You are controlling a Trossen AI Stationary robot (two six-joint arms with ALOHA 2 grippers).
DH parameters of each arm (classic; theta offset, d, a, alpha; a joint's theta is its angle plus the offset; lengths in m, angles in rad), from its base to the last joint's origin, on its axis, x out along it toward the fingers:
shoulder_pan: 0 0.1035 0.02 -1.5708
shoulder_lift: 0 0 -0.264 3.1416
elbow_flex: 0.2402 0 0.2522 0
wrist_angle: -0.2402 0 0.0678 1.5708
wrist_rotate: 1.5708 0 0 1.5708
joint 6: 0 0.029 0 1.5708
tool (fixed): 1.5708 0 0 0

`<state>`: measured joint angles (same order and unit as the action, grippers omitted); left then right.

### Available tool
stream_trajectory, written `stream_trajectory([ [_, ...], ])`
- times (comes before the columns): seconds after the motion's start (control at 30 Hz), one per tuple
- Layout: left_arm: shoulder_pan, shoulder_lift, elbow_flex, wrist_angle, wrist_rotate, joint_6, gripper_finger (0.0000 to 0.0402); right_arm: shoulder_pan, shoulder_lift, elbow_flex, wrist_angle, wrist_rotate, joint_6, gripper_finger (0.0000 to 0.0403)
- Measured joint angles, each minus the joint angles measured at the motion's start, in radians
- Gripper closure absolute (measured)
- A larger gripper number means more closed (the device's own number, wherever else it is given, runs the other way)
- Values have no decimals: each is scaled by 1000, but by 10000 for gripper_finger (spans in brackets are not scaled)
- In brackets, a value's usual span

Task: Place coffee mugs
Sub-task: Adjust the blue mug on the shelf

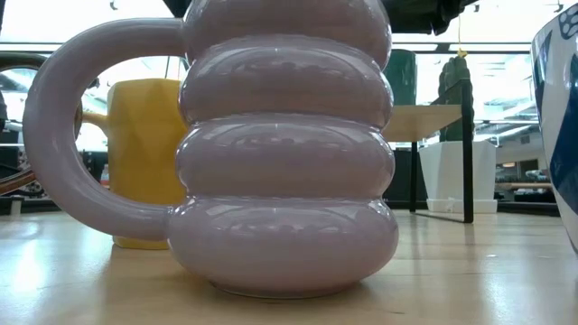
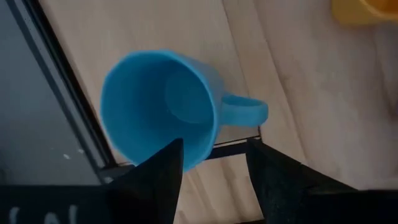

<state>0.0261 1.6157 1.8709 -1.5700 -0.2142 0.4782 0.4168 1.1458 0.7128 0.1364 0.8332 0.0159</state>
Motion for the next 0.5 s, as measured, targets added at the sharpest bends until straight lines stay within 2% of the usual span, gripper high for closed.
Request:
stream_trajectory([
  [0.2, -68, -1, 0, 0, -37, -38, 243, 0, 0, 0, -3, 0, 0, 129],
  [0.5, -165, -90, 0, -1, -70, -272, 260, -1, 0, 0, -3, -19, 3, 129],
])
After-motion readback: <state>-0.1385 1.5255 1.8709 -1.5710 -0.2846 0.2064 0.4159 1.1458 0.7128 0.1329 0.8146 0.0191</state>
